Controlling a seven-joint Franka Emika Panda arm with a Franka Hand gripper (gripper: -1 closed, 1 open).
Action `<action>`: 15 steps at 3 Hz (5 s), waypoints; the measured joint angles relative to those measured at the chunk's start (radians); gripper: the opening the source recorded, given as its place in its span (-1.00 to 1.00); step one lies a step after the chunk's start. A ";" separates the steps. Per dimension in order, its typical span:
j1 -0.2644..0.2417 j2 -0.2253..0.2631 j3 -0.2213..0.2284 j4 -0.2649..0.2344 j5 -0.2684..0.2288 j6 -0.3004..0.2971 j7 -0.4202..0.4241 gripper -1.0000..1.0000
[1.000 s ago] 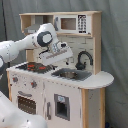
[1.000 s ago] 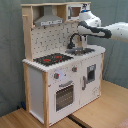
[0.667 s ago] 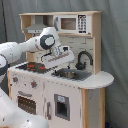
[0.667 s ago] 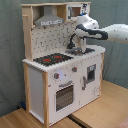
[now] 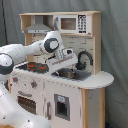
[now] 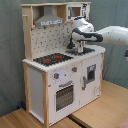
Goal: Play with the kitchen
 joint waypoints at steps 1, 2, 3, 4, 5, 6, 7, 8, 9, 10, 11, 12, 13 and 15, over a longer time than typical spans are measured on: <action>-0.010 0.000 0.056 0.031 0.035 0.033 0.061 1.00; -0.046 0.002 0.083 0.007 0.101 0.029 0.059 1.00; -0.045 0.002 0.084 0.007 0.102 0.029 0.060 -1.00; -0.004 0.002 0.019 0.010 0.112 -0.023 0.059 -1.00; 0.054 0.002 -0.053 0.010 0.112 -0.071 0.060 -1.00; 0.122 0.002 -0.124 0.010 0.109 -0.105 0.066 -1.00; 0.172 0.002 -0.152 0.084 0.113 -0.107 0.115 -1.00; 0.183 0.002 -0.129 0.175 0.124 -0.107 0.150 -1.00; 0.179 0.002 -0.076 0.260 0.143 -0.104 0.180 -1.00; 0.156 0.002 0.004 0.327 0.162 -0.076 0.183 -1.00; 0.109 0.002 0.088 0.386 0.177 -0.042 0.183 -1.00; 0.051 0.001 0.168 0.463 0.184 -0.027 0.184 -1.00; -0.002 0.001 0.224 0.535 0.185 -0.027 0.185 -1.00; -0.116 0.001 0.352 0.674 0.185 -0.028 0.181 -1.00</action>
